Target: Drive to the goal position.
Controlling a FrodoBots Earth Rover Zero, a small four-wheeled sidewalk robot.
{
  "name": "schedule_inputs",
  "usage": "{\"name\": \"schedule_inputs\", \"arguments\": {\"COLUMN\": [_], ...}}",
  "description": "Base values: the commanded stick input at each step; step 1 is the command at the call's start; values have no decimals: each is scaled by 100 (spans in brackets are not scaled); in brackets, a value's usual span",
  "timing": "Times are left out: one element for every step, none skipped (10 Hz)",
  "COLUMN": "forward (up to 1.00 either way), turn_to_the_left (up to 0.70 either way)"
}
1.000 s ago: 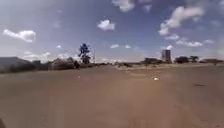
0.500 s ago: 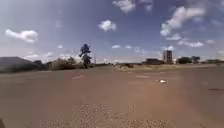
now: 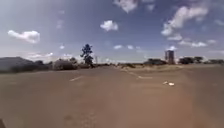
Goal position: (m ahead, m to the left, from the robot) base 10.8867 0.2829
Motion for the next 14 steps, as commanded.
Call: {"name": "schedule_inputs", "arguments": {"forward": [100,100,100,100,100,100,100,100,100,100,100,100,100,100], "turn_to_the_left": [1,1,1,1,1,1,1,1,1,1,1,1,1,1]}}
